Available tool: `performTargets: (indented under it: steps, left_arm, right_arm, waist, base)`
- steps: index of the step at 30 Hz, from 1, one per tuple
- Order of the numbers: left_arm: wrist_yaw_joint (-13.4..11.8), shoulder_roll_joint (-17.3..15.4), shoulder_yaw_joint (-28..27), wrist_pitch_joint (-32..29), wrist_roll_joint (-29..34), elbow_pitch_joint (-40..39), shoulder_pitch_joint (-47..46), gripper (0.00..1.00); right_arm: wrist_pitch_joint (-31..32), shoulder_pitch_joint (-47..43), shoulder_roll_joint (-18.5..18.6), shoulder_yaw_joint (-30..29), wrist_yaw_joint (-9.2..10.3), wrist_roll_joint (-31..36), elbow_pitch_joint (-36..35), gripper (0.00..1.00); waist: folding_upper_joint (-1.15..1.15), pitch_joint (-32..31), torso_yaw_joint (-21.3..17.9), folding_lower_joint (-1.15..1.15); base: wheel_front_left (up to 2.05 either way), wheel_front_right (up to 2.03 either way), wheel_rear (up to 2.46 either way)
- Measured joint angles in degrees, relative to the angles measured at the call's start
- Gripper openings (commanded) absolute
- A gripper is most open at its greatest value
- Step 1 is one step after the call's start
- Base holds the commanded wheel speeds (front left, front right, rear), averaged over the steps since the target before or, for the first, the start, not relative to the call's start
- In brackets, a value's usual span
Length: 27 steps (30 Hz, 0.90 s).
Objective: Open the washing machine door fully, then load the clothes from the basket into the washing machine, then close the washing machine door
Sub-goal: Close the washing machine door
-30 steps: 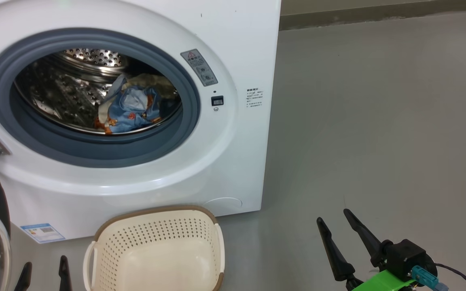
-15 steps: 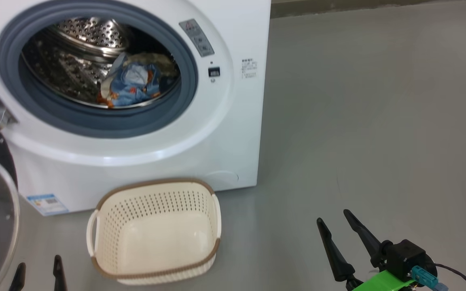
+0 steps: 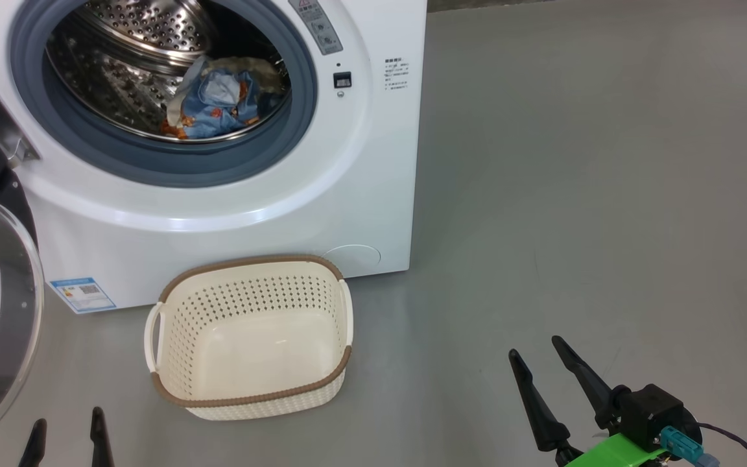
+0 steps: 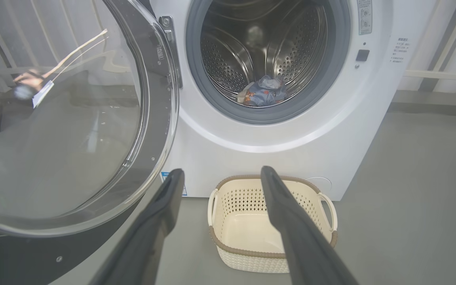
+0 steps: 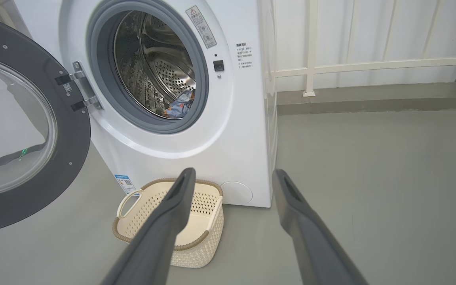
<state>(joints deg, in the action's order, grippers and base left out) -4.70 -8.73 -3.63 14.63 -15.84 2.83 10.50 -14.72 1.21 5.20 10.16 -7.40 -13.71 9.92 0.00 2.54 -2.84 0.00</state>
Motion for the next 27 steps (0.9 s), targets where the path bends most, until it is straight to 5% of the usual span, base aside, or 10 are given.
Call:
performTargets:
  steps: [27]
  left_arm:
    - [2.04,1.65,-1.45,0.0,2.25,0.45,-1.22,1.0]
  right_arm:
    - [0.0,0.01,-0.08,-0.93,0.0,0.52,-0.31,1.0]
  waist:
    - [0.0,0.34,2.68,0.0]
  base:
    - [0.0,0.0,0.0]
